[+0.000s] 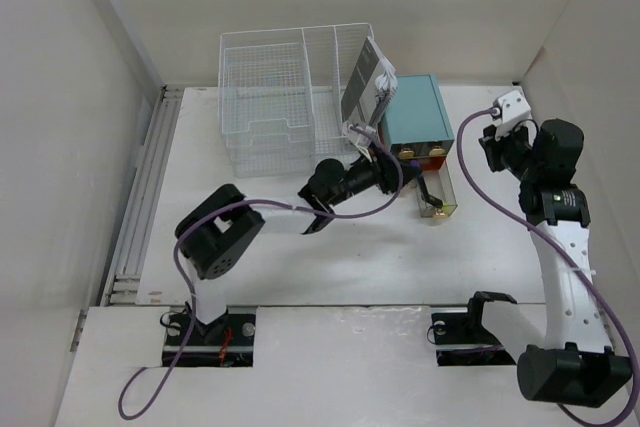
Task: Organize the desk
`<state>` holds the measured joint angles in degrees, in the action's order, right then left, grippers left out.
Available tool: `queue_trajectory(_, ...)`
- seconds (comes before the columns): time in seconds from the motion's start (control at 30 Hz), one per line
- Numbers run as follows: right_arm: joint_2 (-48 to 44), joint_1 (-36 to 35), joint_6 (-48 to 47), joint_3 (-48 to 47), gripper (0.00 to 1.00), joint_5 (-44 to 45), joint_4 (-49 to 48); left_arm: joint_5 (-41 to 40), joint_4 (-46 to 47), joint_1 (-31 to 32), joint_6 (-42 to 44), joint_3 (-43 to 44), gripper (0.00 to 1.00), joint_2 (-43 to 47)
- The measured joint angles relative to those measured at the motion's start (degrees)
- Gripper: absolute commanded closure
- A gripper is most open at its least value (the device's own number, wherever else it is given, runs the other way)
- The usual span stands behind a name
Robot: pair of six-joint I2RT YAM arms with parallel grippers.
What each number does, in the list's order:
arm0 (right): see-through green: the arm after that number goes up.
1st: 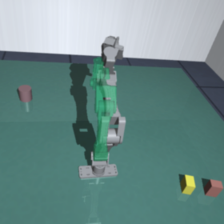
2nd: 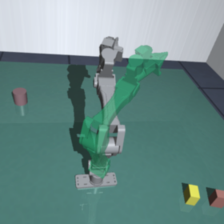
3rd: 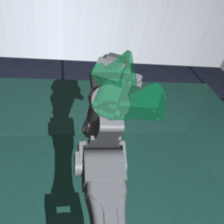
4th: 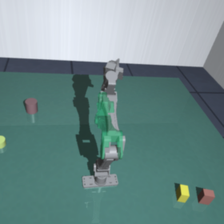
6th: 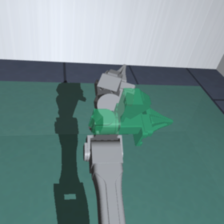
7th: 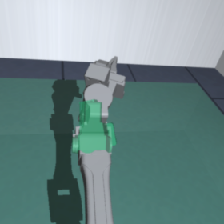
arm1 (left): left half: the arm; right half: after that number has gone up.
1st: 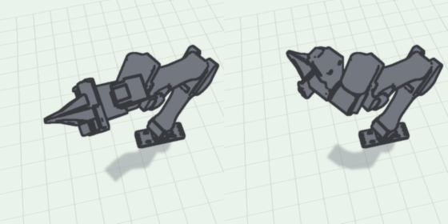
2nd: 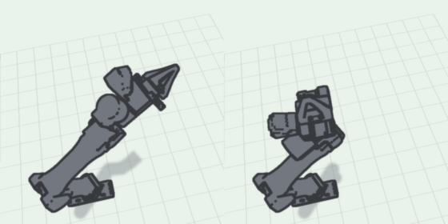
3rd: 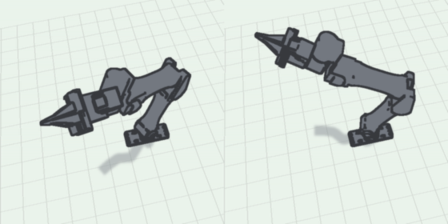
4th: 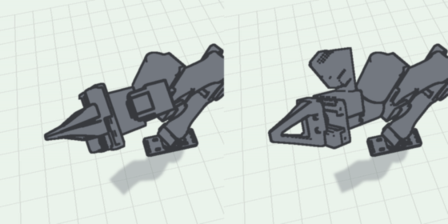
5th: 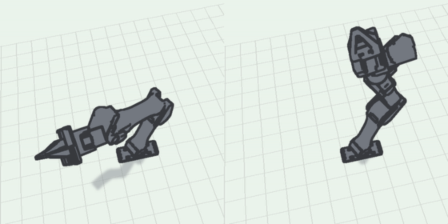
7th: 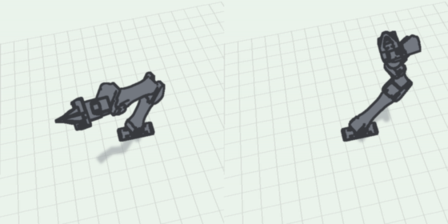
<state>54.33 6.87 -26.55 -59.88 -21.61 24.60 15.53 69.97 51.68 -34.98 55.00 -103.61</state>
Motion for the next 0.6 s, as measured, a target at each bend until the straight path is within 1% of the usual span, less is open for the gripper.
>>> queue_trajectory(0.23, -1.4, 2.1, 3.8, 1.7, 0.78, 0.1, -2.5, 7.2, 1.6, -2.3, -6.3, 9.6, 1.0, -11.8)
queue_trajectory(0.6, -1.8, 3.6, 4.7, 2.7, 0.78, -3.4, -2.5, 14.1, 2.2, -4.1, -8.4, 22.8, 1.0, -24.7)
